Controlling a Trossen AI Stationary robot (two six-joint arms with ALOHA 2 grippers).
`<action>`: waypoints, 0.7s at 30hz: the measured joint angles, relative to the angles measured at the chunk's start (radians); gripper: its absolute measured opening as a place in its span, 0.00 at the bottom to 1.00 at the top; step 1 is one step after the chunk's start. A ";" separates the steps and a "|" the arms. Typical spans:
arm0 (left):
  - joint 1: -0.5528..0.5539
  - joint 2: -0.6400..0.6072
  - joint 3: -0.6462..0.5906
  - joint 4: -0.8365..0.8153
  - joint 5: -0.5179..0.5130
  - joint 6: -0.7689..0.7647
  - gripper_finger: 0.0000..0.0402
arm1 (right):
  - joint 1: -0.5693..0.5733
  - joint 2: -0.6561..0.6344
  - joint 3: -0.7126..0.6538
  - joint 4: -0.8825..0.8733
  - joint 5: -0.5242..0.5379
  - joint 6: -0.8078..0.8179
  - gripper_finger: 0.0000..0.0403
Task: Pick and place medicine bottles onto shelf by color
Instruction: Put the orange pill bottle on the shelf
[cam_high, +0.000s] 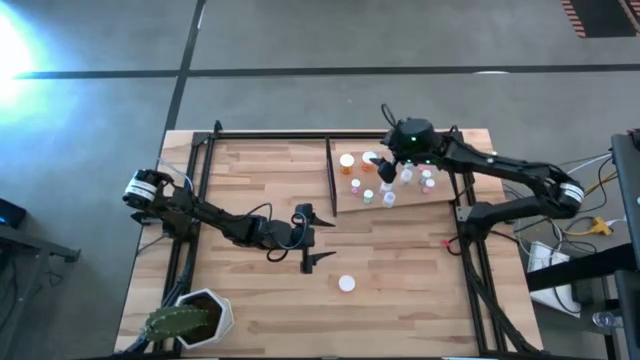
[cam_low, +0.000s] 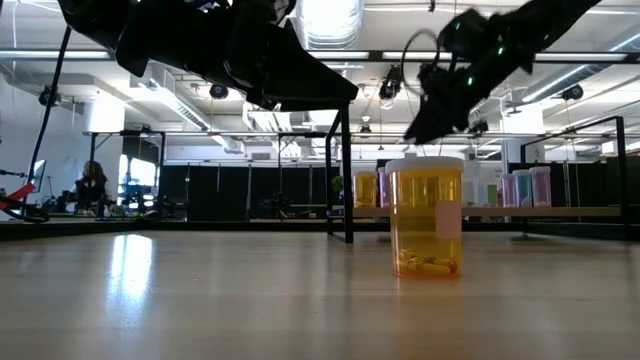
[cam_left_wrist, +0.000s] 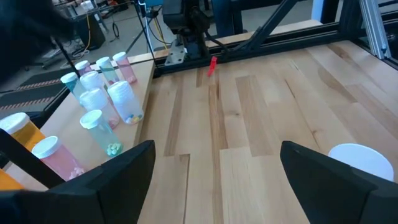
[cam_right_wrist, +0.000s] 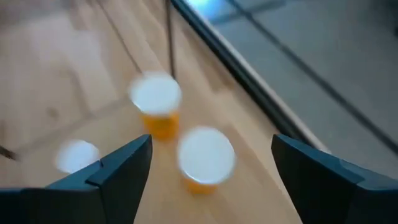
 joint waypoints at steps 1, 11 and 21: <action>0.000 0.000 0.000 0.000 0.000 0.000 0.82 | 0.012 -0.030 0.009 -0.010 0.000 0.002 0.79; 0.000 0.014 0.000 0.001 0.000 0.000 0.82 | 0.413 -0.236 -0.021 -0.072 0.110 0.090 0.71; 0.000 0.043 0.000 0.001 0.004 -0.025 0.82 | 0.972 -0.062 -0.095 -0.004 0.338 0.206 0.69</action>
